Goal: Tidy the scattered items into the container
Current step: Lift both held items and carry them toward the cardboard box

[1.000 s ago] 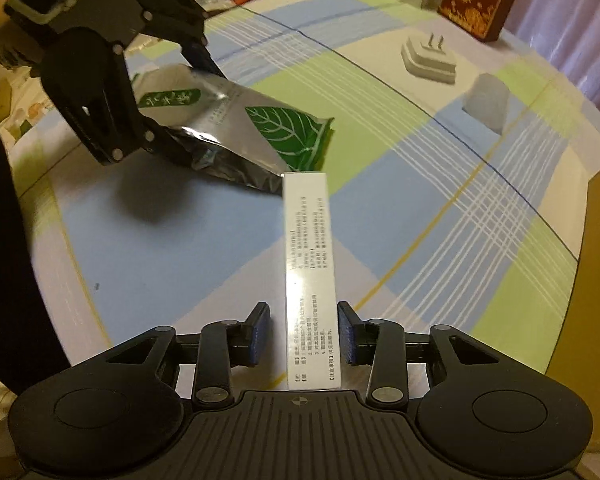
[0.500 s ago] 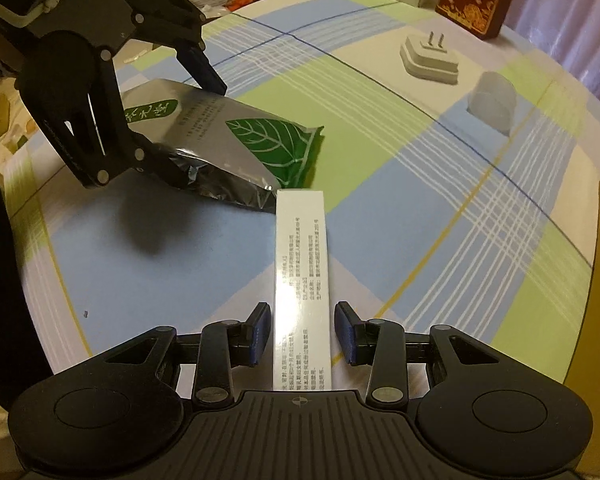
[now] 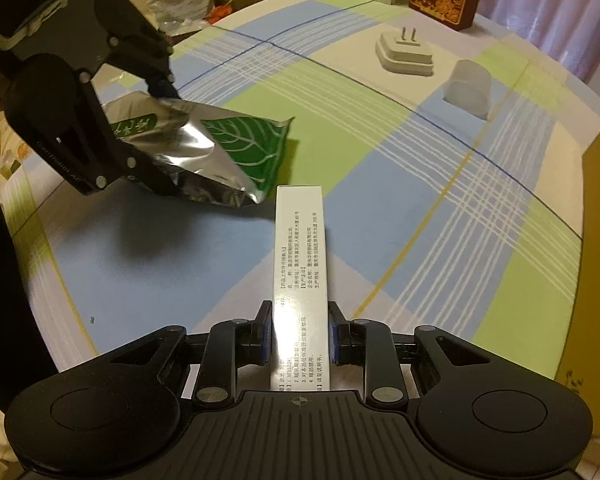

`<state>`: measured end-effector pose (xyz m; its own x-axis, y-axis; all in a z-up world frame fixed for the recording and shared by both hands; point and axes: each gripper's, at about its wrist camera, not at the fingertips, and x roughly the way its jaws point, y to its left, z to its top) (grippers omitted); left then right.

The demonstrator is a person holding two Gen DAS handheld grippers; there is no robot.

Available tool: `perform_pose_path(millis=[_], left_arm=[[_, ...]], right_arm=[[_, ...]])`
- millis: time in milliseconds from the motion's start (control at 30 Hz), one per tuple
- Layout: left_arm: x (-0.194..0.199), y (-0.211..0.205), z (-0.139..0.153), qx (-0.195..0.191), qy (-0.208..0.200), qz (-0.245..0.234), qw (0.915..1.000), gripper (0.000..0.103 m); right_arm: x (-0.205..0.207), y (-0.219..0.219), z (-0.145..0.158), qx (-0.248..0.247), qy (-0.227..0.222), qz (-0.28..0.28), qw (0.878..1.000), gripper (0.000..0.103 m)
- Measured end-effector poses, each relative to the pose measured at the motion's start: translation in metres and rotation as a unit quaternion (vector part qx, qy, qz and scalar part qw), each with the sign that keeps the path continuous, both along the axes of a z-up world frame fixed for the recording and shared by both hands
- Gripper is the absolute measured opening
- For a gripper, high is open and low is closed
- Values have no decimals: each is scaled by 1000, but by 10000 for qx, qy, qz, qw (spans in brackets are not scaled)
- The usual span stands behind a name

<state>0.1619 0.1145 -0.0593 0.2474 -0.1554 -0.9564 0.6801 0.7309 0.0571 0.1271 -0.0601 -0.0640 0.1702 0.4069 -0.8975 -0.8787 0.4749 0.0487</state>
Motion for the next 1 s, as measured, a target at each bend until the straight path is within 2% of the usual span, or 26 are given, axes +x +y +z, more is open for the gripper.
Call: perform_pose_path(millis=[500,700,1000], left_arm=[[-25,-29,57,-1,-450,-41,9990,54],[-32,-54,78,40,-605,-168,9980,54],[-25,-114,109,-184,-861,-403,9953,54]], right_arm=[[-27,-42,47,332,-325,-356,9983,28],[-37,-67,65,478,-438,-550,9964,28],[-30,-116,103,620,-796,-1002,9898,28]])
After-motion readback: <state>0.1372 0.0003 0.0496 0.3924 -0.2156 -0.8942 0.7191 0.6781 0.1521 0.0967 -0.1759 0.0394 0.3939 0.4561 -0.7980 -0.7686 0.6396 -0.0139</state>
